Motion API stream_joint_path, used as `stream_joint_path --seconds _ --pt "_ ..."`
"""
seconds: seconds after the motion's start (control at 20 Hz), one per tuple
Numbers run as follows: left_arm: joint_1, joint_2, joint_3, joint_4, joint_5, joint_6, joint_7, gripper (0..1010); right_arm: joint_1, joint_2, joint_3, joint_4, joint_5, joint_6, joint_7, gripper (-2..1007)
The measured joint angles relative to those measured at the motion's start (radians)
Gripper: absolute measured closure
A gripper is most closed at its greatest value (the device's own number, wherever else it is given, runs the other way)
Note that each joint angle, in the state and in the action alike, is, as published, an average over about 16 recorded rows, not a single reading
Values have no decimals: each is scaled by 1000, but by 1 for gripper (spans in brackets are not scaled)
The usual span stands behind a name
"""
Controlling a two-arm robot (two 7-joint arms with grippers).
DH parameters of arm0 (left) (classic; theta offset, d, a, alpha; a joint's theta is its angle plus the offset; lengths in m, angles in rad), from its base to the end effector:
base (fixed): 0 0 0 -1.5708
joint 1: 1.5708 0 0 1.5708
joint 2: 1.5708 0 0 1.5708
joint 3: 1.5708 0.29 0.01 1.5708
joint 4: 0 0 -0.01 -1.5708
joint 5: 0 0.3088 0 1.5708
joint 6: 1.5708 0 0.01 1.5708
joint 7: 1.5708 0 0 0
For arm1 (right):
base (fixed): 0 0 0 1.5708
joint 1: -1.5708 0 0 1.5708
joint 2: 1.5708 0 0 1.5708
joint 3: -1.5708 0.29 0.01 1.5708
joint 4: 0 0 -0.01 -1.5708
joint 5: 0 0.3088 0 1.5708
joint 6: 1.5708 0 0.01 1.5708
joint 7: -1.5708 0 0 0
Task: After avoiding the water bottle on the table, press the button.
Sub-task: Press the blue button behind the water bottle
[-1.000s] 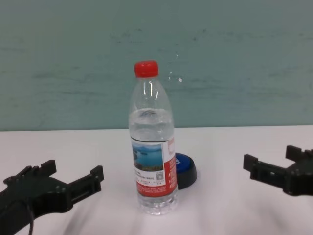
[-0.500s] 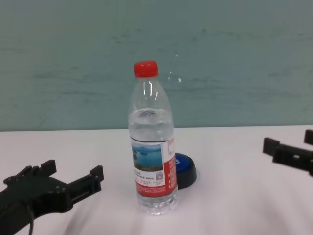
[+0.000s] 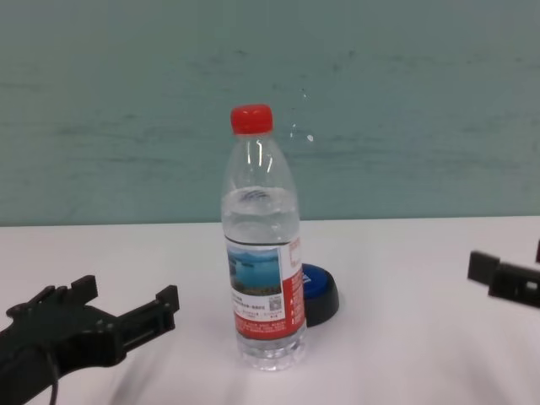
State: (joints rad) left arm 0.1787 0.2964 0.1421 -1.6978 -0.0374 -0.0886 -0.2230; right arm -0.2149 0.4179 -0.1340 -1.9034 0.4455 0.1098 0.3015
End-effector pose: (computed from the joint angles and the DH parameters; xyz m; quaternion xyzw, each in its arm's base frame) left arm 0.2725 0.0312 -0.3144 0.0839 -0.0748 0.5420 0.8328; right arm 0.2629 -0.0408 -0.2587 0.0026 0.0494 -0.4846 0.8734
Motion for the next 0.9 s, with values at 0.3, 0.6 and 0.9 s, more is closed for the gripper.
stream_joint_path --seconds 0.3,0.6,0.9 --pt "0 0 0 0 0 0 0 10 2 20 -12 5 24 9 4 1" --pt "0 0 0 0 0 0 0 10 16 32 -30 12 29 13 -7 1" --pt "0 0 0 0 0 0 0 10 27 40 -44 12 24 14 -19 1"
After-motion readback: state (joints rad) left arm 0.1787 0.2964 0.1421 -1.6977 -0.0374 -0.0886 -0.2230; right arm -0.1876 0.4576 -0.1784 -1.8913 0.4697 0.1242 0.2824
